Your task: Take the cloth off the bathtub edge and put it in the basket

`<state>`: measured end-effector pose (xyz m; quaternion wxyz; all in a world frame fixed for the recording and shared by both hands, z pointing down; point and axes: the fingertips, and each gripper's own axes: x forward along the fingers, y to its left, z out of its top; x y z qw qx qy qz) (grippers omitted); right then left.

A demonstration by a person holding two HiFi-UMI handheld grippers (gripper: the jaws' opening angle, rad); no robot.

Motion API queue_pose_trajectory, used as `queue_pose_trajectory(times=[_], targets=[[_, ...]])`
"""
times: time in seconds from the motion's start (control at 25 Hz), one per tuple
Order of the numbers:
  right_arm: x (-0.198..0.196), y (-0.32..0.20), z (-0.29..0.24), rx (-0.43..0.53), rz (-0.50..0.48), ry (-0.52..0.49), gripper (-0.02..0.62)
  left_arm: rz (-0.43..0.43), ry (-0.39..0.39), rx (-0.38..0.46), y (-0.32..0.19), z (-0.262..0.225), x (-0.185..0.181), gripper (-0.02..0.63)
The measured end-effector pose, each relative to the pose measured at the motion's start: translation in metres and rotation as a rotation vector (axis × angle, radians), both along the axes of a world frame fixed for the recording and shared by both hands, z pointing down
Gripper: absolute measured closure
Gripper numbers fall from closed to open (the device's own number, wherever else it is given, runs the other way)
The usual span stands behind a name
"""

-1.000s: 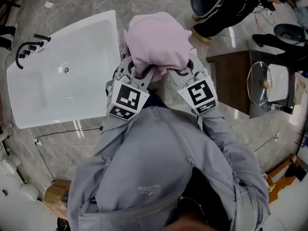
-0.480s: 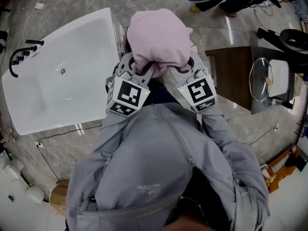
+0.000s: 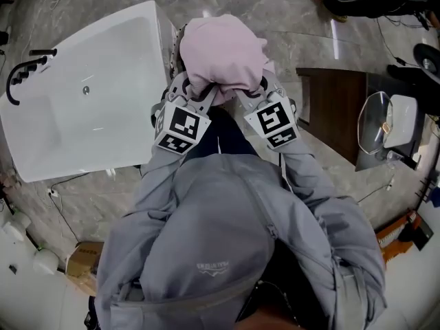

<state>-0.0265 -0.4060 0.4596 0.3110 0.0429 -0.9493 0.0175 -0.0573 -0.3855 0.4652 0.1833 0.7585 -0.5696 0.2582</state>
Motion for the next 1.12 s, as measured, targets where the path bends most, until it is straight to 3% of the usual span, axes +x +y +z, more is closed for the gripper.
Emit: queue_pose_trajectory(times=[0.48, 0.56, 0.64, 0.76, 0.96, 1.12], targets=[[-0.020, -0.024, 0.137, -0.093, -0.094, 0.247, 0.494, -0.061, 0.078, -0.227, -0.021, 0.121, -0.027, 0.483], [-0.019, -0.027, 0.162, -0.130, -0.088, 0.315, 0.480, -0.087, 0.096, -0.321, -0.015, 0.148, -0.031, 0.482], [-0.011, -0.034, 0.189, -0.206, -0.023, 0.400, 0.463, -0.141, 0.129, -0.460, -0.001, 0.181, -0.037, 0.388], [0.011, -0.039, 0.216, -0.316, 0.091, 0.476, 0.380, -0.252, 0.143, -0.602, 0.033, 0.213, -0.050, 0.376], [0.036, -0.032, 0.220, -0.351, 0.146, 0.455, 0.368, -0.333, 0.180, -0.585, 0.058, 0.213, -0.056, 0.373], [0.035, -0.024, 0.211, -0.376, 0.172, 0.403, 0.368, -0.347, 0.184, -0.534, 0.056, 0.203, -0.054, 0.373]])
